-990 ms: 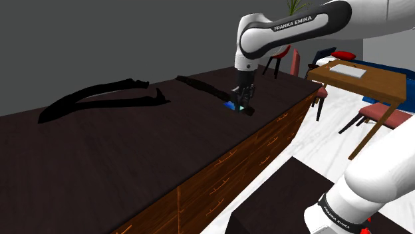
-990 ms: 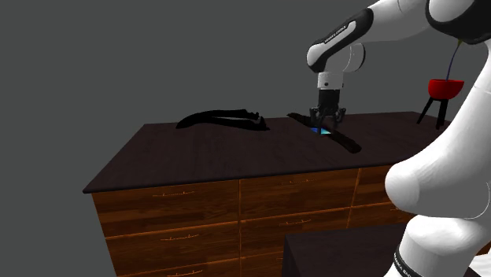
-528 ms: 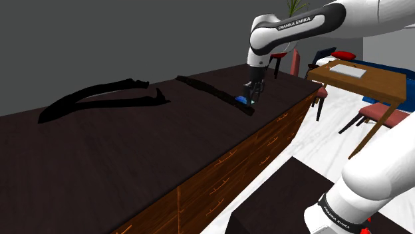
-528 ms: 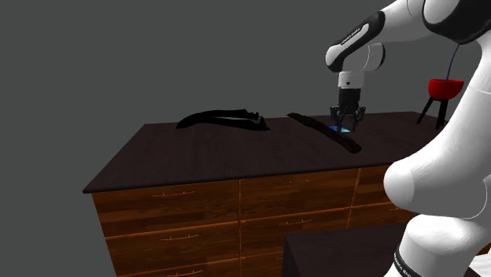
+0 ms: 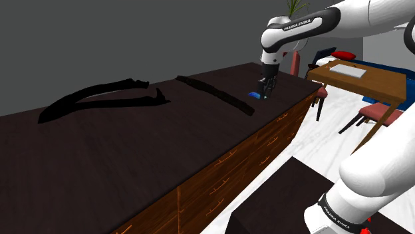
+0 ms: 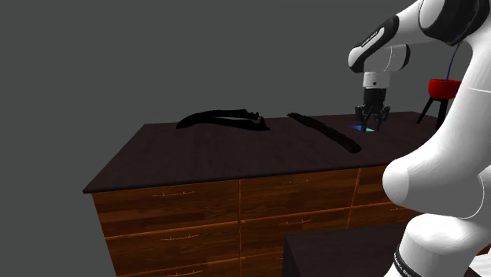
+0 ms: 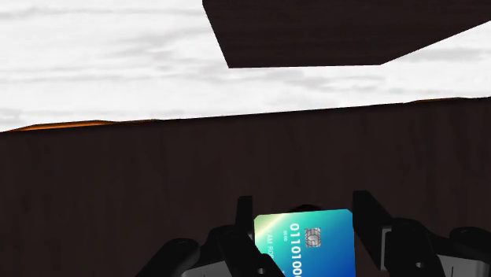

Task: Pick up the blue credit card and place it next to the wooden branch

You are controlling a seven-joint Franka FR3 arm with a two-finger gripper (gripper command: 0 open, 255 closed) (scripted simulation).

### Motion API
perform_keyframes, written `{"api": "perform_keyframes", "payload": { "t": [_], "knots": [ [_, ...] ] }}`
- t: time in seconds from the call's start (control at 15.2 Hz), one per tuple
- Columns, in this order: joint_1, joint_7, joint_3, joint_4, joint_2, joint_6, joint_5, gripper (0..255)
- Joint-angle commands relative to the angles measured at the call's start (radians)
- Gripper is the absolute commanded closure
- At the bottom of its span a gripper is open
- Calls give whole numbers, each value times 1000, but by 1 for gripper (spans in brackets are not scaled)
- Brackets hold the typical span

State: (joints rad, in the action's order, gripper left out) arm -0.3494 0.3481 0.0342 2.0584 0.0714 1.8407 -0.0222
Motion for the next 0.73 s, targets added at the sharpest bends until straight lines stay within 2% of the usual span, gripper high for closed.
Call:
{"api": "perform_keyframes", "payload": {
  "t": [0.0, 0.66],
  "knots": [
    [-21, 41, -23, -42, -33, -8, -9, 255],
    [-28, 51, -30, 27, -79, 108, -13, 255]
  ]
}}
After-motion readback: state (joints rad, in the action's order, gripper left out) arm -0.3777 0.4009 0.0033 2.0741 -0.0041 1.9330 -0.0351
